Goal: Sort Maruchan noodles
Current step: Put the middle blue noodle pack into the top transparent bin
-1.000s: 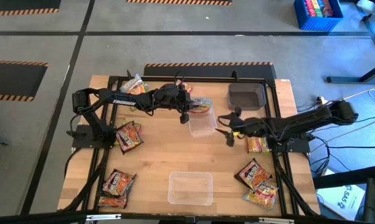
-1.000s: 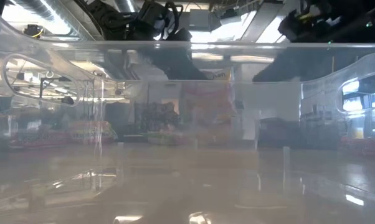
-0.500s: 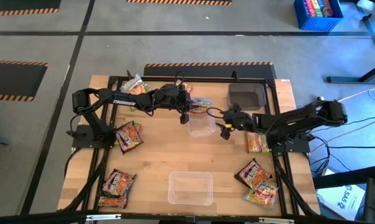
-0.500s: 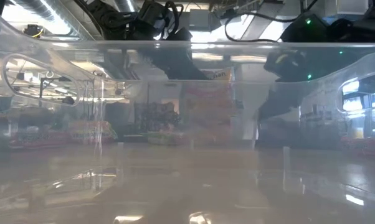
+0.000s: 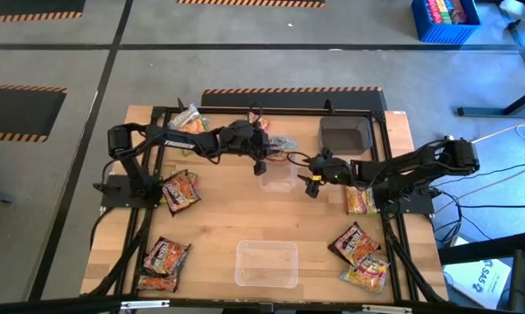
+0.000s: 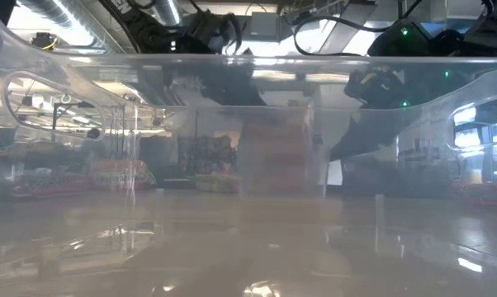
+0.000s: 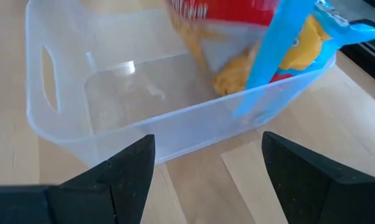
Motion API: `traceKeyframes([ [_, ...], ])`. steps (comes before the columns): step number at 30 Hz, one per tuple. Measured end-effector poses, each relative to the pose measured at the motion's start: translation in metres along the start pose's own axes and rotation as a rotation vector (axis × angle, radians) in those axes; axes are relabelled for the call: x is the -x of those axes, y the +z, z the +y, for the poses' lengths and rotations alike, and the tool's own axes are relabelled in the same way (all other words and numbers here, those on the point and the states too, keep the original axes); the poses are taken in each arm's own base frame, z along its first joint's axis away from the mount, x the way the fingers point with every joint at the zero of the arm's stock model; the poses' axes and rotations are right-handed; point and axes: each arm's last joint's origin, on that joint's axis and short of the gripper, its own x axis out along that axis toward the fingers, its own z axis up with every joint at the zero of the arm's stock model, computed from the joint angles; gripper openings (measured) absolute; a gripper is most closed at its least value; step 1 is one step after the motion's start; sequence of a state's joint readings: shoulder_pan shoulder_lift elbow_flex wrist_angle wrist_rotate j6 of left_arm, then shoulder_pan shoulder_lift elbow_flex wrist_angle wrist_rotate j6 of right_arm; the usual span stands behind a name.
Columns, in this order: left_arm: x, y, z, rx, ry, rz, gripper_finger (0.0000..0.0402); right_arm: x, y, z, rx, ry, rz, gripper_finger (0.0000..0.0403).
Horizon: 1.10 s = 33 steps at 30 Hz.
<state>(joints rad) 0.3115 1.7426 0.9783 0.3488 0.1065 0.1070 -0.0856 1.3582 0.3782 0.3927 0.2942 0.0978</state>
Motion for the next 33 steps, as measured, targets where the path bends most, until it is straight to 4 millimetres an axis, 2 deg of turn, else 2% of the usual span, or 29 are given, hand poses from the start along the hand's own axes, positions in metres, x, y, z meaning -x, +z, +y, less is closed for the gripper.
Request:
traceKeyframes([
  [15, -0.005, -0.006, 0.001, -0.025, 0.016, 0.024, 0.0021, 0.000, 0.000, 0.001, -0.001, 0.025, -0.001, 0.0275],
  [24, -0.024, -0.034, 0.006, -0.018, 0.038, 0.104, 0.0021, 0.000, 0.000, 0.001, -0.001, 0.026, 0.000, 0.0275],
  [30, -0.025, -0.036, 0.005, 0.006, 0.083, 0.119, 0.0022, 0.000, 0.000, 0.001, -0.001, 0.026, 0.000, 0.0275],
  [33, -0.025, -0.035, 0.004, -0.011, 0.068, 0.119, 0.0036, 0.000, 0.000, 0.001, -0.001, 0.026, 0.000, 0.0275],
])
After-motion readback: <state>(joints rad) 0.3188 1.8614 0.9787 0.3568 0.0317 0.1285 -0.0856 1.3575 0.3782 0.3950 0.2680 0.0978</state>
